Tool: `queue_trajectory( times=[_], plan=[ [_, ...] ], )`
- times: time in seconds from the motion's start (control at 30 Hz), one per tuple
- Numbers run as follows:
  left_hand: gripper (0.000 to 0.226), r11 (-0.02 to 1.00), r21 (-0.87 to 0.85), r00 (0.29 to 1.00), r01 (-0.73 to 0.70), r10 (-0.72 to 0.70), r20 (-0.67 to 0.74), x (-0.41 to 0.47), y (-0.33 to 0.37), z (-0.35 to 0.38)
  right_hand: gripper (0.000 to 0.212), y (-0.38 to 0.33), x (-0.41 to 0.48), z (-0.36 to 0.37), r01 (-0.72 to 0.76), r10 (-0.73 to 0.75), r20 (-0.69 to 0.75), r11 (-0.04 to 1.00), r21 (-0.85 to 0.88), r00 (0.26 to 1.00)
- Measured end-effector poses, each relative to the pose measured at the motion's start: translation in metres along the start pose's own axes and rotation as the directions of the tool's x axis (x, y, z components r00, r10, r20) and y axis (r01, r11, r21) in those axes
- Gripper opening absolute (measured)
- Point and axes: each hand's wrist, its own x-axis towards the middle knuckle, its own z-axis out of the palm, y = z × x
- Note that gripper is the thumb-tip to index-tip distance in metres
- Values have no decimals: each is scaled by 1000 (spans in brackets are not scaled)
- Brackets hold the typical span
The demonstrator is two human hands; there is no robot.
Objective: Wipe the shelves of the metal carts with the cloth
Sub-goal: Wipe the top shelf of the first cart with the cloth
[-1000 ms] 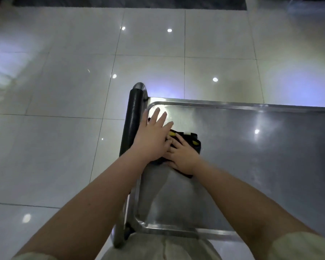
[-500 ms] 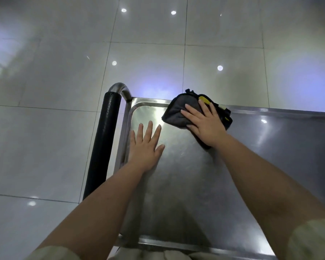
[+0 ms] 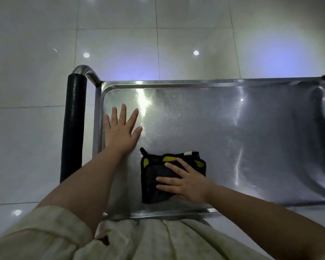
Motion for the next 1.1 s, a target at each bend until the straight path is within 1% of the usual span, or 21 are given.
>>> queue_trajectory(
  times=[0.1, 0.13, 0.2, 0.23, 0.3, 0.4, 0.5, 0.57, 0.67, 0.8, 0.9, 0.93, 0.97, 1.0, 1.1],
  plan=[
    [61, 1000, -12, 1000, -14, 14, -2, -5, 4, -1, 74, 11, 2, -2, 60, -59, 43, 998, -20, 997],
    [60, 999, -38, 999, -31, 30, -12, -4, 7, -2, 73, 19, 5, -5, 64, -63, 44, 998, -28, 997],
    [59, 991, -99, 995, -94, 90, -46, 3, 19, -6, 65, 40, 11, -14, 29, -28, 11, 999, -28, 1000],
    [59, 985, -124, 991, -124, 117, -66, 9, 26, -9, 59, 55, 14, -20, -18, 17, -15, 1000, -26, 1000],
    [59, 977, -161, 989, -140, 129, -77, 21, 39, -11, 55, 95, 24, -32, -175, 175, -46, 984, -11, 984],
    [60, 989, -134, 998, -64, 59, -38, 28, 53, -2, 58, 159, 36, -52, -437, 437, -28, 899, 28, 899],
    [59, 999, -38, 998, -38, 36, -42, 26, 56, 7, 64, 193, 45, -62, -584, 585, 5, 809, 66, 811],
    [58, 999, -37, 998, -39, 37, -55, 27, 55, 7, 65, 193, 49, -66, -634, 638, 15, 763, 126, 770],
    [57, 999, -34, 996, -43, 40, -74, 26, 56, 8, 59, 188, 54, -67, -693, 703, 7, 700, 171, 711],
    [58, 1000, -16, 998, -24, 23, -67, 25, 58, 9, 56, 185, 50, -60, -805, 823, 18, 550, 222, 568],
    [58, 999, -32, 998, -18, 16, -67, 25, 60, 9, 58, 180, 29, -50, -870, 893, 45, 424, 252, 448],
    [58, 999, -31, 998, -17, 15, -63, 25, 61, 8, 58, 176, 20, -46, -881, 905, 57, 394, 261, 422],
    [58, 1000, -24, 998, -17, 16, -59, 25, 61, 8, 58, 168, 10, -42, -886, 910, 63, 381, 263, 410],
    [58, 1000, -18, 998, -20, 18, -56, 26, 62, 8, 57, 158, 1, -38, -886, 908, 63, 387, 256, 415],
    [58, 1000, -11, 998, -20, 20, -54, 25, 62, 7, 58, 111, -22, -22, -856, 869, 55, 470, 216, 491]
  ],
)
